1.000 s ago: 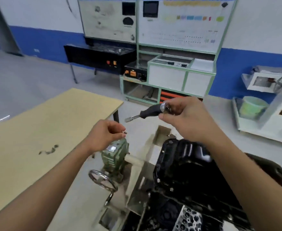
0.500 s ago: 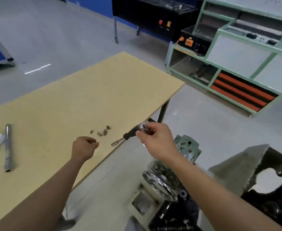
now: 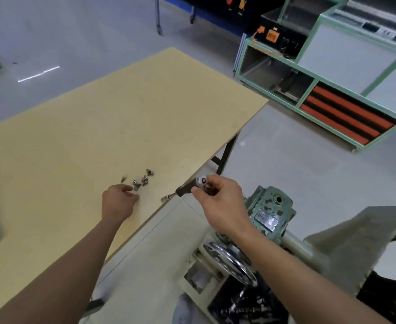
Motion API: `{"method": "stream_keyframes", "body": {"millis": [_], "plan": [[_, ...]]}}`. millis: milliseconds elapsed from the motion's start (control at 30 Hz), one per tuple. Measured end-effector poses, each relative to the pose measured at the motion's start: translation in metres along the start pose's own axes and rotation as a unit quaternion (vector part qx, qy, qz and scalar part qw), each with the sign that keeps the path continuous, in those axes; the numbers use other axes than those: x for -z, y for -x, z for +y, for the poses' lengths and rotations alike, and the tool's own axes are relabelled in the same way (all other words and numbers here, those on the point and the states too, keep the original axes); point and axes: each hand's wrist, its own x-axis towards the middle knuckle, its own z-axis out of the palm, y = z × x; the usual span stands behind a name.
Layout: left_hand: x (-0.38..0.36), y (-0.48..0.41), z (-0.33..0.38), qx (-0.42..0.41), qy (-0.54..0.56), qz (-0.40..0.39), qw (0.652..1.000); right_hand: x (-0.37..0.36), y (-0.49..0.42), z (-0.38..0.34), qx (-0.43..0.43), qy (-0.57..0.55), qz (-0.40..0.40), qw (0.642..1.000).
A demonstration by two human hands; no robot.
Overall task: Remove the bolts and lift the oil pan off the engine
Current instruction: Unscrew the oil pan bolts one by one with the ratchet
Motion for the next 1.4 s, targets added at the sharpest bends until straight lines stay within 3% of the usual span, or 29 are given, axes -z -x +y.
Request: {"method": "stream_keyframes", "body": {"millis": [100,200,267,333,400,467,600,767,900,1000,1233,1400], "plan": [[0.012,0.032,0.029,-0.008,0.045,0.004,0.999,0.044,0.023,-0.021,0.013,-0.006,0.021,1.0],[0.013,0.094,0.108,-0.111,0.128,-0.06,0.984,0.112,0.06,-0.047,0.031,0.011,0.066,0.997],[0.01,0.156,0.178,-0.248,0.164,-0.179,0.938,0.166,0.095,-0.064,0.054,0.036,0.098,0.993],[0.009,0.233,0.246,-0.382,0.159,-0.318,0.853,0.222,0.138,-0.078,0.082,0.08,0.127,0.985],[0.007,0.313,0.294,-0.477,0.122,-0.403,0.772,0.276,0.188,-0.087,0.104,0.123,0.155,0.975],[-0.001,0.387,0.322,-0.54,0.101,-0.414,0.726,0.326,0.243,-0.088,0.121,0.132,0.179,0.967],[-0.031,0.501,0.329,-0.588,0.11,-0.393,0.698,0.388,0.345,-0.069,0.111,0.149,0.193,0.964],[-0.05,0.557,0.293,-0.598,0.103,-0.391,0.692,0.402,0.402,-0.05,0.06,0.21,0.129,0.967],[-0.056,0.557,0.261,-0.582,0.086,-0.361,0.723,0.373,0.396,-0.044,0.017,0.293,0.087,0.952],[-0.058,0.539,0.246,-0.565,0.079,-0.334,0.75,0.347,0.383,-0.037,0.011,0.323,0.094,0.942],[-0.068,0.515,0.233,-0.58,0.121,-0.296,0.749,0.316,0.363,-0.03,-0.02,0.351,0.115,0.929],[-0.079,0.5,0.224,-0.55,0.144,-0.324,0.756,0.305,0.354,-0.025,-0.035,0.36,0.105,0.926]]}}
